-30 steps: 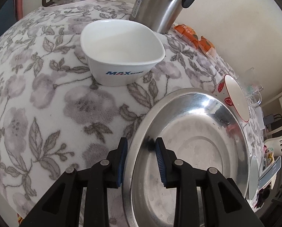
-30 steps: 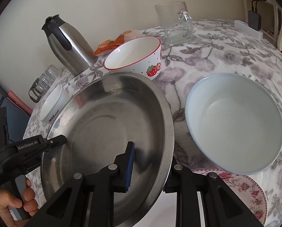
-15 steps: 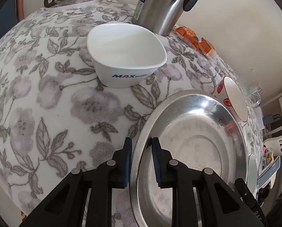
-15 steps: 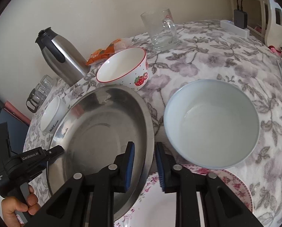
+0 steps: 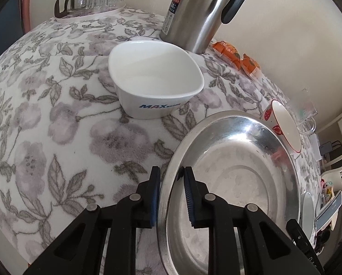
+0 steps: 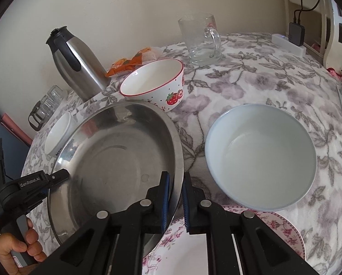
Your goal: Organize plates and bowls
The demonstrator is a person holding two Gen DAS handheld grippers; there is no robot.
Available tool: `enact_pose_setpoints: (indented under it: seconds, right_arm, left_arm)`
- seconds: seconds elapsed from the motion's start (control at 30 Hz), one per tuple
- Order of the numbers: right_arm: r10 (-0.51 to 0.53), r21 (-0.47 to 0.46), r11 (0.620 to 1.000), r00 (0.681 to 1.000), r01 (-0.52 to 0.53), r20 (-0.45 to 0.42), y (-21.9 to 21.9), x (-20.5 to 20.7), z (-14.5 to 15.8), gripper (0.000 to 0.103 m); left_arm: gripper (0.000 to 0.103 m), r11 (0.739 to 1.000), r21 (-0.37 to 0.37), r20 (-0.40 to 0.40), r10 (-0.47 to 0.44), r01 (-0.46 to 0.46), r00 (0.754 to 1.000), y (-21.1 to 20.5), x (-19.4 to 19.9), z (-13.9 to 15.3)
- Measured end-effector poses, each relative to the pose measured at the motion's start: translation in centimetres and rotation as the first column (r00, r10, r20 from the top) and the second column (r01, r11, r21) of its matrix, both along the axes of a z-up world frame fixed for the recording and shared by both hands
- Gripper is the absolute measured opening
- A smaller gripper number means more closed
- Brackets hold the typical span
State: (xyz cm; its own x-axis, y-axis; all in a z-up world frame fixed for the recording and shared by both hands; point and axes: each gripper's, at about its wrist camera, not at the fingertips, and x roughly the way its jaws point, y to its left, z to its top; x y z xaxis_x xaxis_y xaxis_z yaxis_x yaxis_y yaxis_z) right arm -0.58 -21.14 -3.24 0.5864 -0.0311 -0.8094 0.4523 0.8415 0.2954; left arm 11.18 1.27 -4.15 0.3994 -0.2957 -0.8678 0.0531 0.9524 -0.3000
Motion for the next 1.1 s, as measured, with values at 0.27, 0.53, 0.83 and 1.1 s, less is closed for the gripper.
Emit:
enact_pose_setpoints:
  seconds: [0.27,0.53,0.83,1.1]
  right_arm:
    - [0.005,0.014,1.0,1.0,-0.005,-0.014,-0.1,-0.1,0.0,0.014]
    - [-0.003,-0.003,1.0,1.0,0.003,-0.018,-0.1,-0.4,0.7,0.022]
    - [-0.006,-0.027,1.0,1.0,0.006,0.003,0.5,-0.9,2.1,0.053]
    - [0.023,-0.074,0.997,0.999,-0.025,-0.022,1.8,-1.0,2.0,0.068]
  left_arm:
    - [0.022,1.0,0.002,-0.021,-0.004,0.004,1.0,-0.2,0.3,0.0]
    - [0.038,1.0,0.018,-0.047,-0.001,0.002,0.999,0.1,0.0,0.7]
    - [0.066,0.998,0.06,0.014,-0.003,0.002,1.0,0.3,-0.8,3.6]
    - [0.082,0.993,0.119,0.017,-0.029,0.027,0.999,-0.4,-2.0,3.8]
